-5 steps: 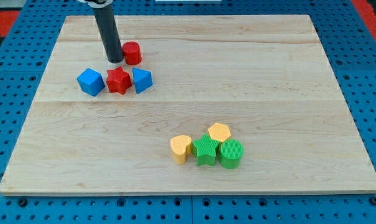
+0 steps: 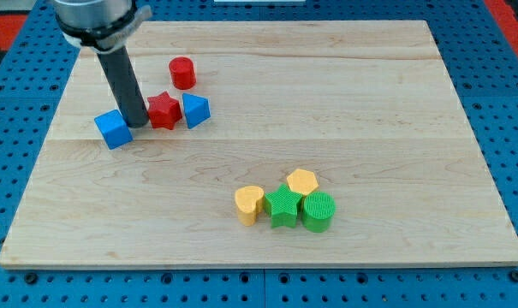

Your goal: Push the blue cube to the center left

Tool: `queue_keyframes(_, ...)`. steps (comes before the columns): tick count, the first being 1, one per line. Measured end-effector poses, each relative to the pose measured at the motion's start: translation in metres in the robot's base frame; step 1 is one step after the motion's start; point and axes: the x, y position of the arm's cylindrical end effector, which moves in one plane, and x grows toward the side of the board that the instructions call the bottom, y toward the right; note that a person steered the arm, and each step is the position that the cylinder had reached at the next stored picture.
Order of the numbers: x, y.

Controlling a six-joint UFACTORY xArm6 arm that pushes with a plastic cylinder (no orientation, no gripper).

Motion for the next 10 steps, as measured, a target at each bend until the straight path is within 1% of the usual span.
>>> queue_keyframes(1,0.034,-0.003)
queue_keyframes(2,0.033,-0.017)
queue_keyframes(3,0.007,-0.036)
queue_keyframes(4,0.006,-0.064)
queue_keyframes(8,-0.008,-0.069)
queue_keyframes(10,0.044,-0.024)
